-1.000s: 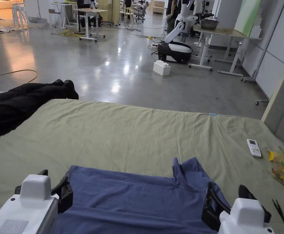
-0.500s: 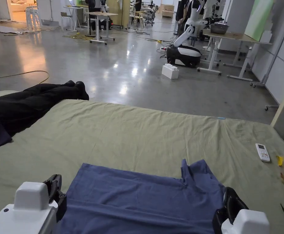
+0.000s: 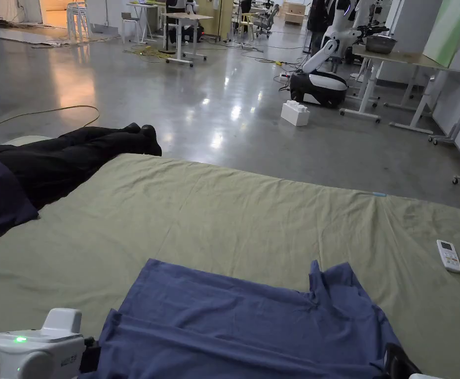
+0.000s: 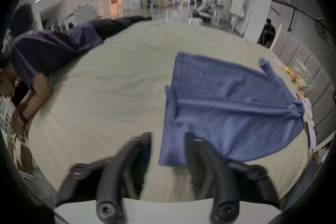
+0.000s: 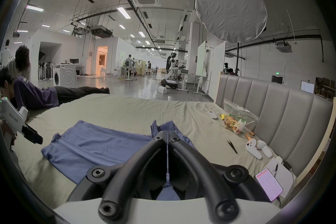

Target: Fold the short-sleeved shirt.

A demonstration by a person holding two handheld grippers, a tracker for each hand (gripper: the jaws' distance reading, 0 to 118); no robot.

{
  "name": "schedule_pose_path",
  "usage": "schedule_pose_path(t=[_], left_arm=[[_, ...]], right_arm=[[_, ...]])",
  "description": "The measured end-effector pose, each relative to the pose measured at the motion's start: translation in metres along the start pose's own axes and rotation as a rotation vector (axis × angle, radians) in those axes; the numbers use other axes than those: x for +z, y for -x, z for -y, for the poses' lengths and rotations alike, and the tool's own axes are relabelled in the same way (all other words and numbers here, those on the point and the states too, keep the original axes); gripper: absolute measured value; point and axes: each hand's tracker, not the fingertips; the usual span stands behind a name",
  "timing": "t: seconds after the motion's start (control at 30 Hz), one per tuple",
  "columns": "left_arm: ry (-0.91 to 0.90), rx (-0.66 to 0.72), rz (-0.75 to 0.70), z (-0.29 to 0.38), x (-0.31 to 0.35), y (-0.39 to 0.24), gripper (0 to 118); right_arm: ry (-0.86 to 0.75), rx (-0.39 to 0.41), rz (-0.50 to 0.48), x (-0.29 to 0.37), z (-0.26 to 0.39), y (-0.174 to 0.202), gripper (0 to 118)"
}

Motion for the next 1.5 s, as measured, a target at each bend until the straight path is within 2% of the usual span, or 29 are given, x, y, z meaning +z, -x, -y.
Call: schedule_pose_path(t=[0.03, 0.07, 0.27, 0.37, 0.4, 0.43, 0.47, 0.5, 0.53, 0.6, 0.77, 0.8, 0.87, 0.93, 1.03, 1.1, 1.2, 1.27, 1.3, 1.37, 1.4, 1.43, 1.5], left_arm=[[0.025, 0.006, -0.006, 0.000, -0.008, 0.001, 68], [0.055, 0.013, -0.012, -0.001, -0.016, 0.002, 72], [0.194, -0.022, -0.037, 0.013, -0.054, 0.000, 72], [0.156, -0.047, -0.061, 0.016, -0.048, -0.009, 71], [0.175, -0.046, -0.043, 0.017, -0.045, -0.014, 67], [0.173, -0.061, -0.034, 0.017, -0.044, -0.018, 55], [0.172, -0.085, -0.023, 0.017, -0.042, -0.023, 41], [0.168, -0.112, 0.002, 0.017, -0.042, -0.027, 19], [0.172, -0.134, 0.032, 0.017, -0.043, -0.032, 7], [0.174, -0.194, -0.027, 0.019, -0.042, -0.040, 7], [0.123, -0.101, -0.001, 0.017, -0.026, -0.026, 7], [0.103, -0.105, -0.020, 0.017, -0.022, -0.023, 7], [0.082, -0.101, -0.012, 0.018, -0.014, -0.019, 7], [0.063, -0.093, -0.009, 0.019, -0.009, -0.016, 7], [0.030, -0.097, -0.014, 0.020, -0.002, -0.017, 7], [0.017, -0.105, -0.018, 0.022, 0.001, -0.018, 7], [0.013, -0.108, -0.021, 0.022, 0.001, -0.019, 7], [0.018, -0.100, -0.022, 0.023, 0.001, -0.019, 7], [0.019, -0.098, -0.023, 0.024, 0.000, -0.019, 7], [0.022, -0.092, -0.016, 0.026, 0.001, -0.021, 7], [0.020, -0.092, -0.017, 0.027, 0.002, -0.022, 7], [0.022, -0.093, -0.017, 0.027, -0.002, -0.020, 7], [0.023, -0.090, -0.016, 0.027, -0.002, -0.020, 7]], right_arm=[[0.007, 0.004, -0.001, 0.000, 0.003, 0.000, 2], [0.015, 0.011, -0.001, 0.000, 0.006, 0.000, 2], [0.083, 0.021, 0.000, -0.002, 0.021, -0.003, 2], [0.108, 0.030, -0.001, -0.001, 0.030, -0.004, 2], [0.117, 0.031, 0.002, -0.002, 0.033, -0.005, 2], [0.127, 0.027, 0.004, -0.002, 0.035, -0.006, 2], [0.137, 0.021, 0.008, -0.002, 0.037, -0.006, 2], [0.144, 0.019, 0.011, -0.003, 0.039, -0.008, 2], [0.152, 0.014, 0.012, -0.005, 0.041, -0.010, 2], [0.165, 0.012, 0.021, -0.009, 0.044, -0.015, 2], [0.323, -0.007, 0.015, -0.034, 0.052, -0.045, 3], [0.403, -0.016, -0.001, -0.043, 0.056, -0.052, 4], [0.505, -0.022, -0.025, -0.060, 0.064, -0.068, 17], [0.594, -0.018, -0.036, -0.076, 0.074, -0.079, 43], [0.707, -0.010, -0.049, -0.100, 0.091, -0.090, 65], [0.770, -0.006, -0.029, -0.116, 0.103, -0.095, 69], [0.860, -0.005, -0.014, -0.133, 0.120, -0.097, 66], [0.924, -0.039, -0.040, -0.141, 0.133, -0.096, 57], [0.907, -0.055, -0.047, -0.141, 0.134, -0.096, 56], [0.886, -0.026, -0.048, -0.138, 0.131, -0.090, 52], [0.880, -0.010, -0.071, -0.137, 0.130, -0.088, 45], [0.870, -0.005, -0.099, -0.135, 0.129, -0.086, 28], [0.870, 0.021, -0.104, -0.134, 0.127, -0.079, 14]])
